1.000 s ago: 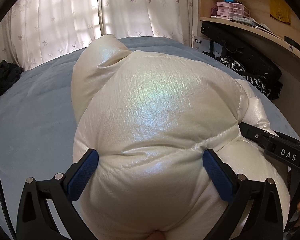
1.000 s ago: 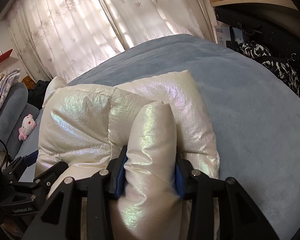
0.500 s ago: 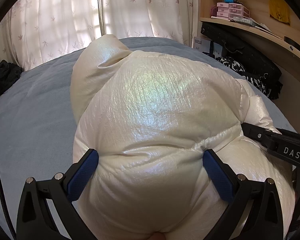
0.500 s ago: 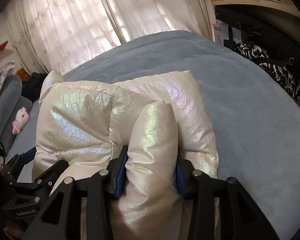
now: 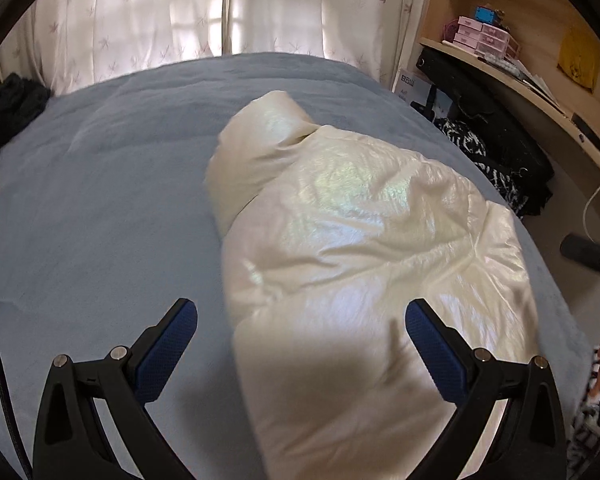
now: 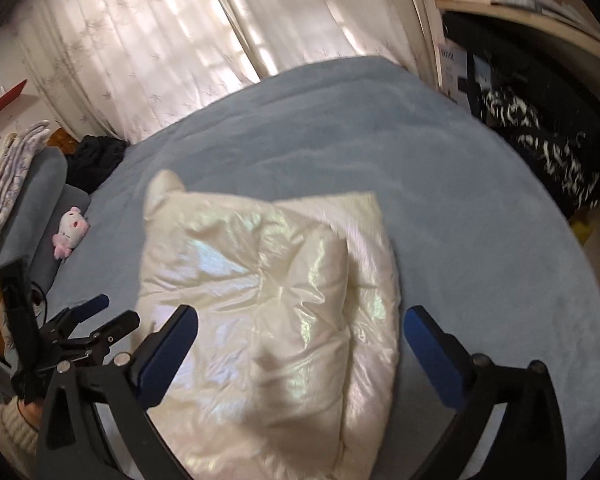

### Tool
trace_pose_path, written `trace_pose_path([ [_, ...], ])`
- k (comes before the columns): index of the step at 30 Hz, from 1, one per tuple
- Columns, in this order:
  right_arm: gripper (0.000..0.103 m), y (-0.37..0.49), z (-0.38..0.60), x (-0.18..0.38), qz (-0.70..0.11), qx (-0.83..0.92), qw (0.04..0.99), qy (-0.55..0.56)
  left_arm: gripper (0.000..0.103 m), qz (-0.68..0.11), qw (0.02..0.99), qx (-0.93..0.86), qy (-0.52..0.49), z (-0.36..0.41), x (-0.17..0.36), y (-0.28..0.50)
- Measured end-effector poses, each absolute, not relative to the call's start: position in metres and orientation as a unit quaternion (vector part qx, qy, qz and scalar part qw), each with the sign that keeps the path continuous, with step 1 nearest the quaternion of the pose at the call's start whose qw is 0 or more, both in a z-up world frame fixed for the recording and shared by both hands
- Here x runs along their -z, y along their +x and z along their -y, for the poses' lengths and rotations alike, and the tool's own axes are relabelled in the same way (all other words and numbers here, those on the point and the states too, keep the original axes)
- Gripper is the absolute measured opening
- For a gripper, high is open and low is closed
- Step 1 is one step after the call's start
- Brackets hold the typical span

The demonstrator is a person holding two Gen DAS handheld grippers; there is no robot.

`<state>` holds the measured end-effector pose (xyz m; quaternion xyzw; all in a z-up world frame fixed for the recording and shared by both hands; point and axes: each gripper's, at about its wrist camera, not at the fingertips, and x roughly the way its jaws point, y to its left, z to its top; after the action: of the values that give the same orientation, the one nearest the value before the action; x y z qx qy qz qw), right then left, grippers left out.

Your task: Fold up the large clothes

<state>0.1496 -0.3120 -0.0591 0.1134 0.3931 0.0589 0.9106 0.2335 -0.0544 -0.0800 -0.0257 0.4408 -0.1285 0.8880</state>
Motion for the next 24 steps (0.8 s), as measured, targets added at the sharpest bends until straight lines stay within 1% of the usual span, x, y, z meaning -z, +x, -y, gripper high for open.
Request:
trace_pose_path([
  [4,0.103,0.137,0.31,0.038,-0.386,-0.075,0.913,0.108,0.103,-0.456,0.878,0.139,-0.028,0.039,0.075,0.224],
  [8,0.103,0.137,0.305,0.039,-0.399,-0.083,0.907,0.109,0.103,-0.479,0.863,0.155,-0.027,0.04,0.084,0.216],
  [11,0.103,0.145,0.307,0.055,-0.427,-0.085,0.893,0.117,0.103,-0.494,0.854,0.159,-0.035,0.04,0.097,0.215],
  [15,0.103,0.156,0.314,0.09,-0.467,-0.081,0.869,0.138,0.103,-0.514,0.837,0.172,-0.068,0.037,0.119,0.219],
  [22,0.103,0.174,0.328,0.135,-0.51,-0.073,0.842,0.16,0.103,-0.535,0.807,0.193,-0.158,0.023,0.155,0.232],
  [24,0.103,0.18,0.334,0.148,-0.521,-0.081,0.83,0.182,0.103,-0.538,0.797,0.202,-0.187,0.018,0.165,0.237],
])
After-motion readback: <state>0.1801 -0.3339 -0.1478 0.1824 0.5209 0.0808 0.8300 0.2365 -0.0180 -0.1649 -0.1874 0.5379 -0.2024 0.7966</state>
